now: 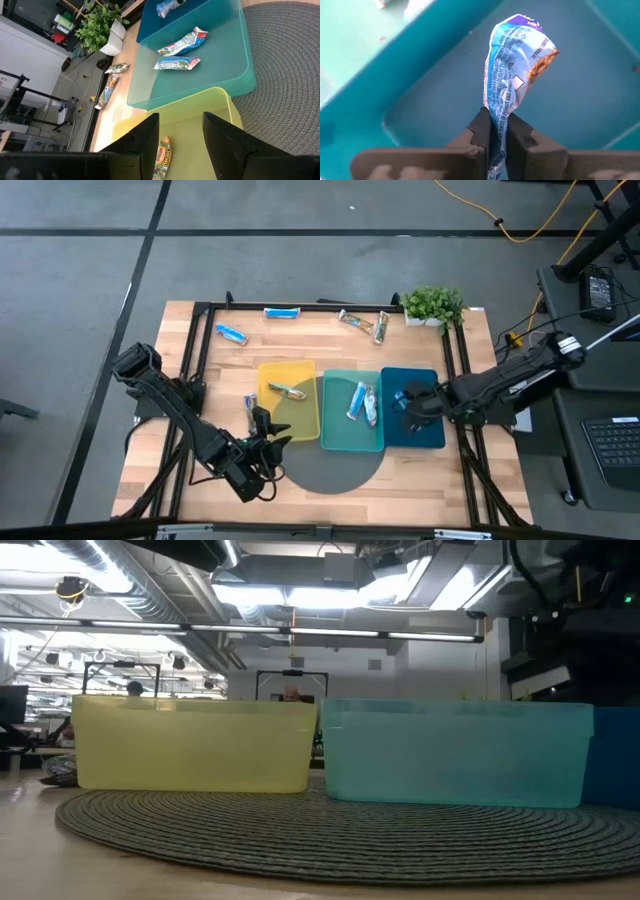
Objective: Pick and place Granola Bars by type
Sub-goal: Put the blue granola bar into the blue bin
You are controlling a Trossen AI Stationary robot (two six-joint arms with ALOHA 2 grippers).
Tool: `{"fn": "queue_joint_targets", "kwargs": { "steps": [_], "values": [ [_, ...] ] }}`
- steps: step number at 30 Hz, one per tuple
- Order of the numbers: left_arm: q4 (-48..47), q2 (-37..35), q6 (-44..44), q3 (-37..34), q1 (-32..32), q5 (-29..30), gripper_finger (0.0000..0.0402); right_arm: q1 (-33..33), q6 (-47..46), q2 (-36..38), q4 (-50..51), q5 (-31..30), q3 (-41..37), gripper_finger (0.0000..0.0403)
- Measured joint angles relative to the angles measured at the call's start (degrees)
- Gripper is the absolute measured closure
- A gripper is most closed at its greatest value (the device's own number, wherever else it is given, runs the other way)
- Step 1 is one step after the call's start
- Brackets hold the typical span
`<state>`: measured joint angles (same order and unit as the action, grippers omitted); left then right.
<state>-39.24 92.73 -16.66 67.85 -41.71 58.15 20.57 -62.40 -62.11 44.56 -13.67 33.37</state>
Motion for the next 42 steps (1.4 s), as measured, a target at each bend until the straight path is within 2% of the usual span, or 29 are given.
{"fn": "queue_joint_targets", "kwargs": {
  "steps": [4,9,16,19,26,30,36,42],
  "values": [
    [0.0,0.0,-0.1,0.0,0.0,0.0,0.0258,-1.4,0.1,0.0,-0.8,0.9,-2.5,0.0366],
    [0.0,0.0,-0.1,0.0,0.0,0.0,0.0258,-3.0,1.1,0.0,-1.2,4.8,-3.8,0.0366],
    [0.0,0.0,-0.6,0.0,0.0,0.0,0.0258,-3.3,3.7,0.0,-4.7,4.4,-3.8,0.0363],
    [0.0,0.0,-0.6,0.0,0.0,0.0,0.0258,-3.3,4.6,0.0,-5.9,4.4,-3.8,0.0345],
    [0.0,0.0,-0.6,0.0,0.0,-1.3,0.0258,-3.3,4.7,0.0,-6.4,4.0,-3.8,0.0266],
    [0.0,0.0,-0.7,0.0,0.0,-1.3,0.0258,-3.3,6.4,0.0,-6.6,-0.6,-1.7,0.0238],
    [-0.8,0.0,-3.7,0.0,0.0,-1.2,0.0258,-3.3,14.1,0.0,-6.7,-8.3,5.0,0.0233],
    [-12.0,0.0,-19.0,0.0,0.0,-1.4,0.0258,-3.3,28.4,0.0,-12.4,-21.0,10.4,0.0233]
  ]
}}
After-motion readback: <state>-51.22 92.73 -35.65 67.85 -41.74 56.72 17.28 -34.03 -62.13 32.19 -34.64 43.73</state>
